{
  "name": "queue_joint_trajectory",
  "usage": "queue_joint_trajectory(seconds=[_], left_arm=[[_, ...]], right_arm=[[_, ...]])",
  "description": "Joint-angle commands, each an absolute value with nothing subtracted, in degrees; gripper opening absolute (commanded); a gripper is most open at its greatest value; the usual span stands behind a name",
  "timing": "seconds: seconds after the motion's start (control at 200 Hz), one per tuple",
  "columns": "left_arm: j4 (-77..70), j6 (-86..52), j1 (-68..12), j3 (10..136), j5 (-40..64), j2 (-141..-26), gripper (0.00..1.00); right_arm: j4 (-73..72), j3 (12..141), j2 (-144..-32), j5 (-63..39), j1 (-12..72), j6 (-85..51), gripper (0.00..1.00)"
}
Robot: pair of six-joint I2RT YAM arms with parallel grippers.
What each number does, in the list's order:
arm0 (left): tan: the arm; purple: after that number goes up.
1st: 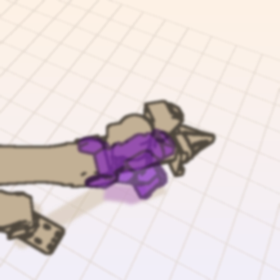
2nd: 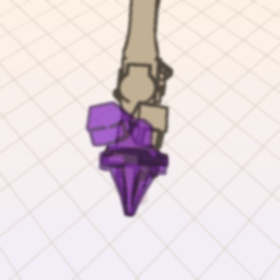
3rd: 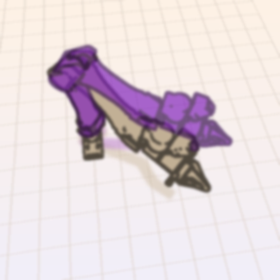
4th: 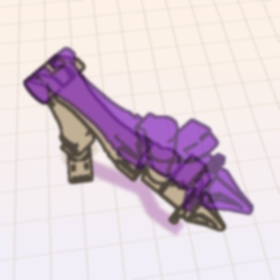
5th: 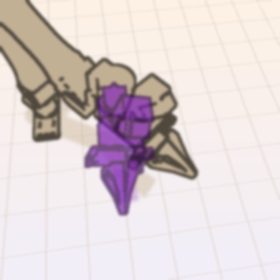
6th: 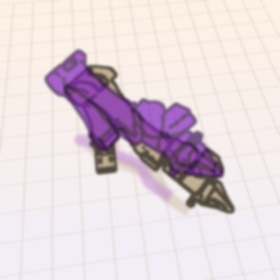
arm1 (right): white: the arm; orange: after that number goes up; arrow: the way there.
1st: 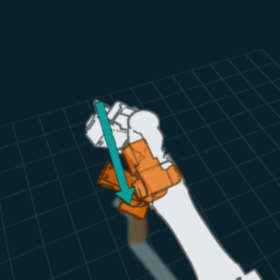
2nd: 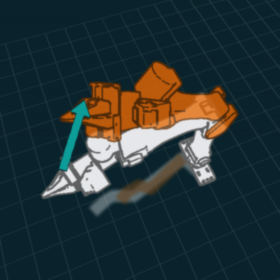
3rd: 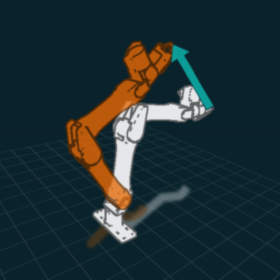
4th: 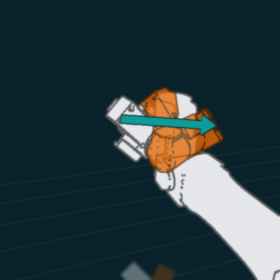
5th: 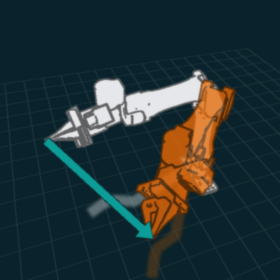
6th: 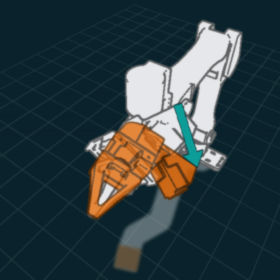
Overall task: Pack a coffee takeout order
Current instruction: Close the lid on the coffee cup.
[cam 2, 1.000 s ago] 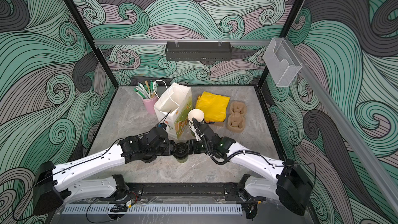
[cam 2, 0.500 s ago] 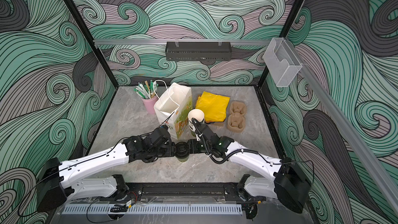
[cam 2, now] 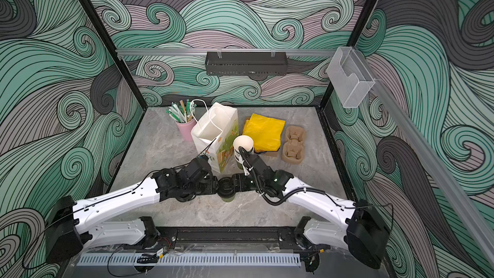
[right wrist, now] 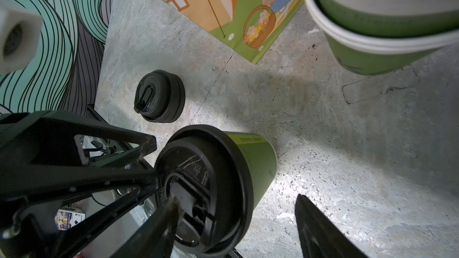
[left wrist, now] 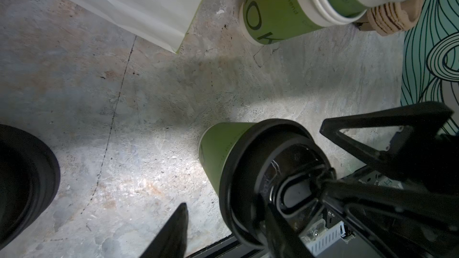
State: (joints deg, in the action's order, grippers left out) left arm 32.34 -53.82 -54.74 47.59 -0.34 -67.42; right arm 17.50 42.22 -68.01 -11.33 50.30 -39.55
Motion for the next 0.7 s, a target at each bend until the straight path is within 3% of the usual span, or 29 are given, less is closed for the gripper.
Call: queue_joint_trajectory(seconds=[0.0, 0.695], left_arm=[[33.0, -53.8, -54.2, 48.1, 0.4, -67.6, 0.52], [33.0, -53.6, -54.0, 48.1, 0.8, -67.9, 0.51]], right_arm=[[15.9, 43.2, -70.1, -13.8, 50.7, -40.2, 0.75], [26.1, 42.1, -71.2, -9.4, 50.8, -38.8, 0.66]])
